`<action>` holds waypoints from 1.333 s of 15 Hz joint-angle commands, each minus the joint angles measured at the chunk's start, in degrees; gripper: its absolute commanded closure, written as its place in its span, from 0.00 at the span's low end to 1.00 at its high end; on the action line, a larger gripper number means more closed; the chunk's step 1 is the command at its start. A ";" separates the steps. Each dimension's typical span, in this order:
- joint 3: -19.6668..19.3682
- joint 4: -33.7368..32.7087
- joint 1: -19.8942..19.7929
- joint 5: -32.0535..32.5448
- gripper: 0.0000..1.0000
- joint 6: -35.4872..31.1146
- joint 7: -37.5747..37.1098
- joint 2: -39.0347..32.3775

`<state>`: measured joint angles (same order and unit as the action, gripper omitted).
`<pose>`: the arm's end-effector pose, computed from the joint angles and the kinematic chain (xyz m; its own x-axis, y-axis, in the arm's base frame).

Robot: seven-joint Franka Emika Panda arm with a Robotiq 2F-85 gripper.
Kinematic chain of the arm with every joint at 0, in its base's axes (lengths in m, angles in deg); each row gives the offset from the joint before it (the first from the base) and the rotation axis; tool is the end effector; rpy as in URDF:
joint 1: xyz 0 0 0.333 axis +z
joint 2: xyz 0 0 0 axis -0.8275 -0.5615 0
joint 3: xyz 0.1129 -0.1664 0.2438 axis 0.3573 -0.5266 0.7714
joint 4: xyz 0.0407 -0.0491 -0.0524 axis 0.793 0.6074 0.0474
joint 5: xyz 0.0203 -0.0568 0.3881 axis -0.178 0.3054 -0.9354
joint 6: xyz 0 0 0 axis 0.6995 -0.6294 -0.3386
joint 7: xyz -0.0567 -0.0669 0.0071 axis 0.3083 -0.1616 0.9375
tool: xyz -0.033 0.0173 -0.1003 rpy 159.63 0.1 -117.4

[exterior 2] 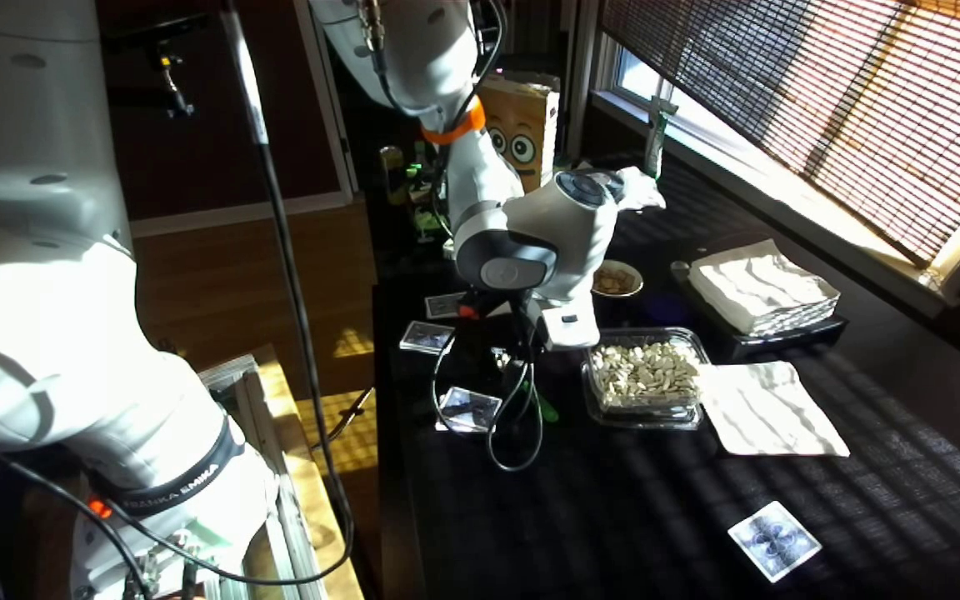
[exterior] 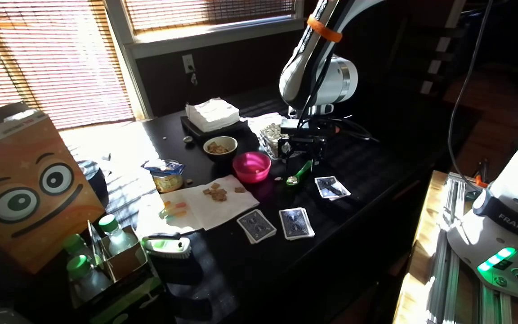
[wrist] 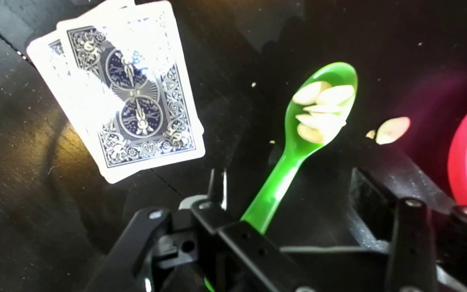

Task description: Put the white object on the green spoon, then put the spoon in the pink bowl

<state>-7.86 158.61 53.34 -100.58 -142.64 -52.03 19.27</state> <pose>0.4663 -0.0626 0.1526 0.4600 -0.8749 -0.1515 -0.8852 -0.4652 -0.0011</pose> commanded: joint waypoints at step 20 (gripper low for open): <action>-2.28 -1.97 2.79 0.65 0.80 -0.69 -3.43 -2.52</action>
<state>-9.19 157.42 54.86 -100.53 -142.64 -53.93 17.59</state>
